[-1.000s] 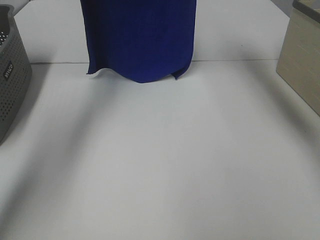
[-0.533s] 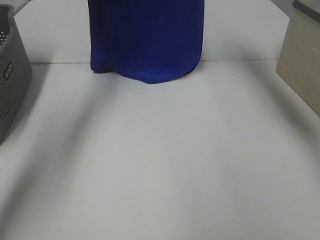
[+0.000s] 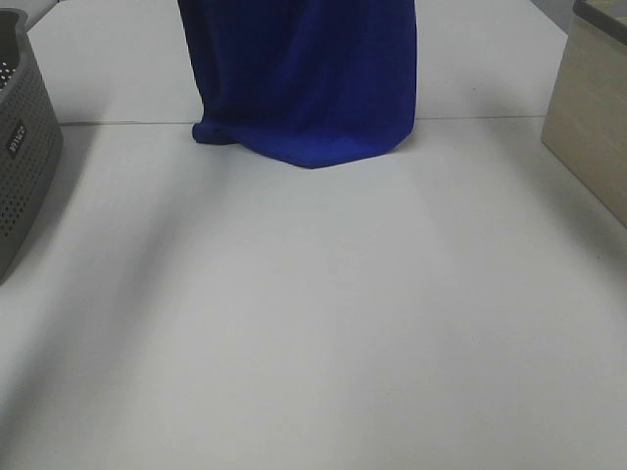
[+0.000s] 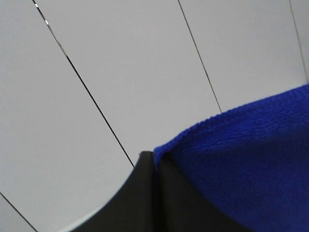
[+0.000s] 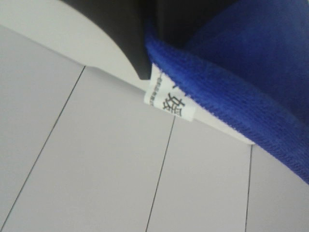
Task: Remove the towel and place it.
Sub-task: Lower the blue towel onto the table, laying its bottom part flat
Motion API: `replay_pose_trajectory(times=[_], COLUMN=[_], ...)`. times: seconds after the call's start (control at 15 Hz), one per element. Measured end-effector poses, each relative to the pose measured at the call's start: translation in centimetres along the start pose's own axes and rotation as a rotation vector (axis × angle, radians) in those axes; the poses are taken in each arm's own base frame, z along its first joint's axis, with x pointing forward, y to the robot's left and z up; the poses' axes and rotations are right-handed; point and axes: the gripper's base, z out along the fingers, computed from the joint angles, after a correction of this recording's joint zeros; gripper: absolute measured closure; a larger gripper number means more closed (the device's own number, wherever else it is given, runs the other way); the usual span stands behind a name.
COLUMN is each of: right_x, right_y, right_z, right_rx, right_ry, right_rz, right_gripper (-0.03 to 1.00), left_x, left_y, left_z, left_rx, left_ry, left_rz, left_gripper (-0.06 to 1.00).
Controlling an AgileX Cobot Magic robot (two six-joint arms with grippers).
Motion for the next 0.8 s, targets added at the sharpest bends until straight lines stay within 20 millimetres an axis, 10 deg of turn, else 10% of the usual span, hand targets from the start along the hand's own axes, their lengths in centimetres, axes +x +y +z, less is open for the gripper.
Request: replay_pose_trajectory(times=[0.8], right_x=[-2.2], right_y=[3.5], right_z=[-8.8], right_rx=[-0.381], right_ry=[0.399], right_rz=[0.189], right_gripper=[0.95], left_x=[-4.5], left_y=[0.7], left_z=[-9.8], left_rx=[0.229], left_ry=[0.385], left_rz=[-0.069], left_gripper=[0.94])
